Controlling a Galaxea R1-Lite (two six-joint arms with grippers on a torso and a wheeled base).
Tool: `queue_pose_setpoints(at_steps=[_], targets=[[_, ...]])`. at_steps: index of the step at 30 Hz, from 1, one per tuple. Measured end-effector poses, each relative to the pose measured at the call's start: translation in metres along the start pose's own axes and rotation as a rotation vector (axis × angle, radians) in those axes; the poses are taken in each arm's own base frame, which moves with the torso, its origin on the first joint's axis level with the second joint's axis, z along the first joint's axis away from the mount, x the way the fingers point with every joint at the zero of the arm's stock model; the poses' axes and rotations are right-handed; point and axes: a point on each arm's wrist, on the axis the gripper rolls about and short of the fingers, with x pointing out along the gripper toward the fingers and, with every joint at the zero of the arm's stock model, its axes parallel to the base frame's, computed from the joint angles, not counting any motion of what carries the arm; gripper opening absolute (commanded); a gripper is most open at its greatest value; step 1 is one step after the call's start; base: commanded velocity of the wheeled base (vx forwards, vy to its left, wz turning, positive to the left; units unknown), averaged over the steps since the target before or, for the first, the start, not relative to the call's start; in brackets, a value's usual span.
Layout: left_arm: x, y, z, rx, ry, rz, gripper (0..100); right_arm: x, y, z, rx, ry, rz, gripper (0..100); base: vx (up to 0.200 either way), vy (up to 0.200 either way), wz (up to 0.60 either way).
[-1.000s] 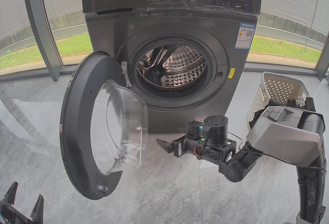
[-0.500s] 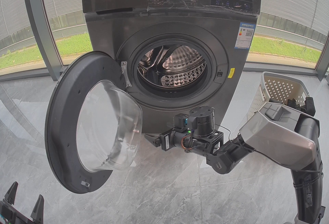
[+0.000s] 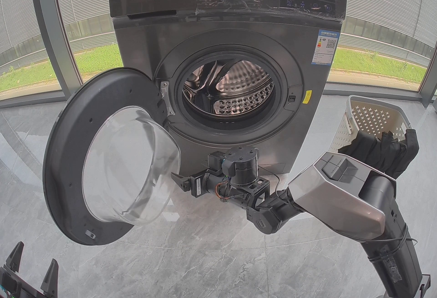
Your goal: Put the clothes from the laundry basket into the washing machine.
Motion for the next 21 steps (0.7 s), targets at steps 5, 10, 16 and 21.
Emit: queue_pose_setpoints(at_steps=[5,10,16,21], targets=[[0.000,0.000,0.000,0.000,0.000,0.000,100,0.002,0.002,-0.003,0.014,-0.004,-0.013,100,0.000,0.000,0.00],[0.000,0.000,0.000,-0.001,0.000,-0.001,100,-0.009,-0.014,0.002,0.008,-0.012,-0.074,100,0.000,0.000,0.00],[0.000,0.000,0.000,-0.001,0.000,0.000,100,-0.043,-0.040,0.024,-0.026,-0.007,-0.149,100,0.000,0.000,0.00],[0.000,0.000,0.000,-0.002,0.000,0.000,100,-0.090,-0.057,0.042,-0.053,-0.009,-0.213,100,0.000,0.000,0.00]])
